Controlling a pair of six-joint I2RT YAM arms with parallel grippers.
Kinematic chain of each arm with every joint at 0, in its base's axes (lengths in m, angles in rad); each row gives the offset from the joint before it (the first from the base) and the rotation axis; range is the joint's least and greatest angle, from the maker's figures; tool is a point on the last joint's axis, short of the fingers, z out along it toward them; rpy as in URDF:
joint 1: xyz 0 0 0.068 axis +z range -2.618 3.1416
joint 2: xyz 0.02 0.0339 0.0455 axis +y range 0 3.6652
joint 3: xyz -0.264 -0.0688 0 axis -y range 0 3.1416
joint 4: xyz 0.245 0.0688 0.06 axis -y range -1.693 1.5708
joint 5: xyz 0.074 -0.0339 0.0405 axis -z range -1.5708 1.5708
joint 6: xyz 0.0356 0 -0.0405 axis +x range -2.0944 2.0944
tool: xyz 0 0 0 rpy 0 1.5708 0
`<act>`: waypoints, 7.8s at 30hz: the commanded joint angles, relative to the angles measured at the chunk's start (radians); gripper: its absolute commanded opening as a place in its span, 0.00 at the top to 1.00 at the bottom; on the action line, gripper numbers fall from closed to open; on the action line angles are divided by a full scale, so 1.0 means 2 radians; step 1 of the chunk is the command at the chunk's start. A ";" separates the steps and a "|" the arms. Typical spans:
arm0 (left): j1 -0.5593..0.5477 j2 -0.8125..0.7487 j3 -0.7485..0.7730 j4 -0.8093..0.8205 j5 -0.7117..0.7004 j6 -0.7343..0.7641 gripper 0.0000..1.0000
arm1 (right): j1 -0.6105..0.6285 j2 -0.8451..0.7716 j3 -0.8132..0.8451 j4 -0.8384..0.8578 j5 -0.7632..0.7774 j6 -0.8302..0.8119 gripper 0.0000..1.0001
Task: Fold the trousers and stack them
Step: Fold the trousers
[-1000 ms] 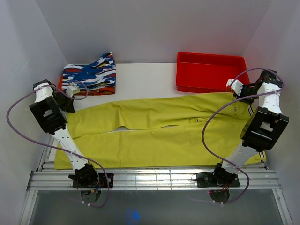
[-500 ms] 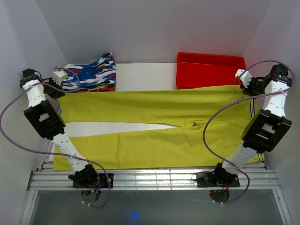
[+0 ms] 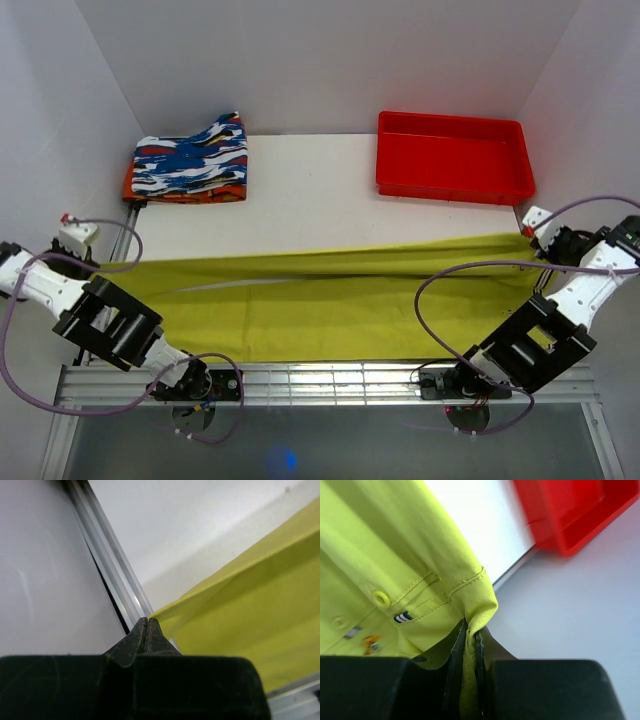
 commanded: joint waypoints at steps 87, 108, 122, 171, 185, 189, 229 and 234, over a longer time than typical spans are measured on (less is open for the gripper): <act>-0.035 0.017 -0.178 0.002 -0.140 -0.166 0.45 | -0.046 -0.112 -0.197 -0.002 0.105 -0.022 0.42; -0.143 0.235 -0.046 0.207 -0.297 -0.484 0.51 | 0.146 0.133 -0.160 0.178 0.225 0.281 0.51; -0.157 0.293 0.113 0.172 -0.303 -0.469 0.45 | 0.195 0.084 -0.116 0.092 0.182 0.276 0.38; -0.206 0.027 -0.205 0.221 -0.231 -0.423 0.23 | 0.113 -0.195 -0.294 0.047 0.255 0.001 0.00; -0.177 0.087 -0.204 0.246 -0.266 -0.435 0.25 | 0.112 -0.181 -0.292 0.326 0.245 -0.013 0.83; -0.160 0.103 -0.205 0.251 -0.269 -0.431 0.28 | 0.108 -0.219 -0.279 0.348 0.223 -0.032 0.90; -0.136 0.000 -0.086 -0.065 -0.103 -0.215 0.25 | -0.028 -0.173 -0.143 -0.152 0.045 -0.301 0.26; -0.205 -0.045 -0.142 -0.066 -0.084 -0.188 0.28 | 0.004 -0.207 -0.246 -0.122 0.067 -0.310 0.35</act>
